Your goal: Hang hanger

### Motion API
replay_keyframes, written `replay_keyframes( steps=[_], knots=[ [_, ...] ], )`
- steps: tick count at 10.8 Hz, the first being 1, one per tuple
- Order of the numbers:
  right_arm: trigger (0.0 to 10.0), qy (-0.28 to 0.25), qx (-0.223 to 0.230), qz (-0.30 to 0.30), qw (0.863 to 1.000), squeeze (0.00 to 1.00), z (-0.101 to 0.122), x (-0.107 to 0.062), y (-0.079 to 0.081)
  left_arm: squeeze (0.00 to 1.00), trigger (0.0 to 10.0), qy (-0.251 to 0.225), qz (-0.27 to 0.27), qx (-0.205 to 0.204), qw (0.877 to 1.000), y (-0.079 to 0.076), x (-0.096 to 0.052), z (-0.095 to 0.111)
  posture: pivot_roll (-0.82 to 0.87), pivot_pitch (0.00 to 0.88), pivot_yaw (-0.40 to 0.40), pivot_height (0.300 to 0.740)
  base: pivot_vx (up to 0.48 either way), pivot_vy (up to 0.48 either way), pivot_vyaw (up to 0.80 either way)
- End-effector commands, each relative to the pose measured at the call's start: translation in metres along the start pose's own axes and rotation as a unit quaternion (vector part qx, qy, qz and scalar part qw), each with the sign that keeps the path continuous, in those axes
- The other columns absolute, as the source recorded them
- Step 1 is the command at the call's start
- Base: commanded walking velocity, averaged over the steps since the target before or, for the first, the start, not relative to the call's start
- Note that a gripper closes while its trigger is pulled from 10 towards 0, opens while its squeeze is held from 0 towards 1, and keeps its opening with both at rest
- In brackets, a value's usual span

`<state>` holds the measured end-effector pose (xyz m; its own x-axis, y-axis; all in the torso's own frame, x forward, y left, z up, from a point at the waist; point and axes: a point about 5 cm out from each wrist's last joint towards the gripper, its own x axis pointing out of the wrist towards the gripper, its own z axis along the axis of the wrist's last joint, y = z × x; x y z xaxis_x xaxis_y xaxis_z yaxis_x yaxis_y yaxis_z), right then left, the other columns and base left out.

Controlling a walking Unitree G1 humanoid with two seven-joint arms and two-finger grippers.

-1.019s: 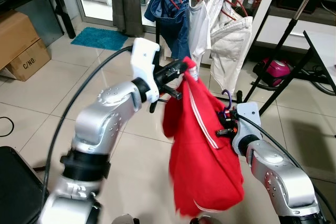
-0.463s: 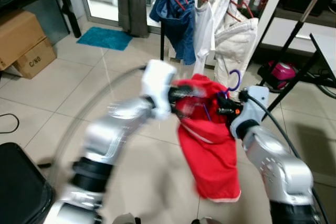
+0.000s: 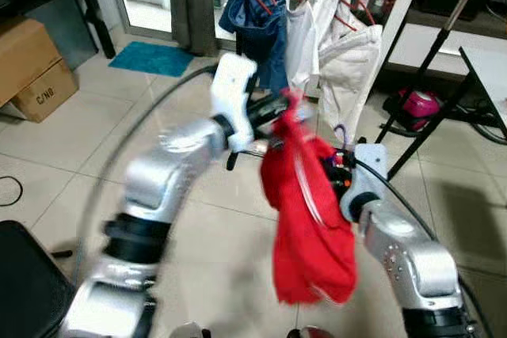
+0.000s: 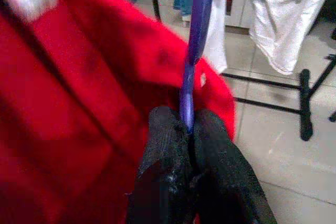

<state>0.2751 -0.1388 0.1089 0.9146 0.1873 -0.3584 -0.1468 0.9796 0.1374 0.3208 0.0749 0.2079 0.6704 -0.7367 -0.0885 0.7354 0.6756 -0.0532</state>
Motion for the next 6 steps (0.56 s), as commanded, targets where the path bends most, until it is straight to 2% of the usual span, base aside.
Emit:
replay_keyframes(
  steps=[1,2,3,4,6],
  knots=[
    [10.0,-0.044,0.009,0.009,0.999,0.0,0.016,-0.001,0.0,0.0,10.0,0.011,-0.03,0.009,0.999,-0.012,0.0,-0.003,-0.03,0.019,-0.002,0.74,0.0,0.0,0.0],
    [10.0,-0.06,0.019,0.023,0.998,0.0,0.023,-0.002,0.002,1.0,10.0,0.009,-0.06,-0.015,0.998,-0.021,0.0,-0.003,-0.03,0.017,-0.002,0.74,0.0,0.0,0.0],
    [10.0,-0.074,0.032,0.033,0.996,0.0,0.027,-0.003,0.003,1.0,10.0,0.017,-0.068,-0.002,0.998,-0.022,-0.002,-0.005,-0.03,0.017,-0.002,0.74,0.0,0.0,0.0],
    [10.0,-0.084,0.03,0.045,0.995,0.0,0.031,-0.005,0.0,1.0,10.0,0.029,-0.111,-0.006,0.993,-0.022,-0.015,-0.007,-0.03,0.015,-0.005,0.74,0.0,0.0,0.0],
    [10.0,-0.088,0.019,0.072,0.993,0.0,0.034,-0.007,-0.002,1.0,10.0,0.055,-0.143,0.009,0.988,-0.016,-0.033,-0.014,-0.03,0.014,-0.004,0.74,0.0,0.0,0.0]
  ],
)
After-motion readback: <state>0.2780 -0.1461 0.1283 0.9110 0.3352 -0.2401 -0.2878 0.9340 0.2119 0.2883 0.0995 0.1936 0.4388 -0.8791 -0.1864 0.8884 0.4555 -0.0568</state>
